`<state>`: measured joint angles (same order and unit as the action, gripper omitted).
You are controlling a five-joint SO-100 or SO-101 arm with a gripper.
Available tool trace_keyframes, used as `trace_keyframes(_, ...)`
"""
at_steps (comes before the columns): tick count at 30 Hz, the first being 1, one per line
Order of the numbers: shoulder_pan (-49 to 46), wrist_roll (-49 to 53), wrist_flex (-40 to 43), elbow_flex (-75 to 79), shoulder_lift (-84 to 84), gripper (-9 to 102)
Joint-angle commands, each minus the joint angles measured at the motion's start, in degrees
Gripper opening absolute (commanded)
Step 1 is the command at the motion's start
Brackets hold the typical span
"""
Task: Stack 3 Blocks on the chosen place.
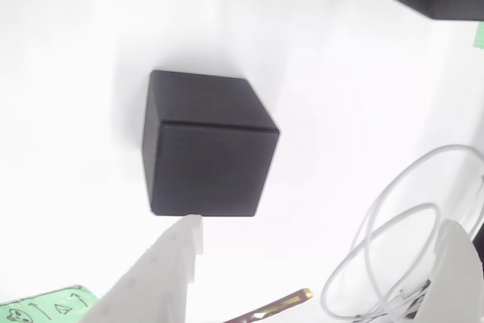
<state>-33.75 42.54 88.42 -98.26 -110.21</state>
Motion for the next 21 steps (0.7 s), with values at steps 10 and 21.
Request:
trace_keyframes(10, -14.4, 6.9, -3.6, -3.9, 5.4, 42)
trace_keyframes(21, -9.1, 4.9, -3.5, 2.9, 19.3, 42)
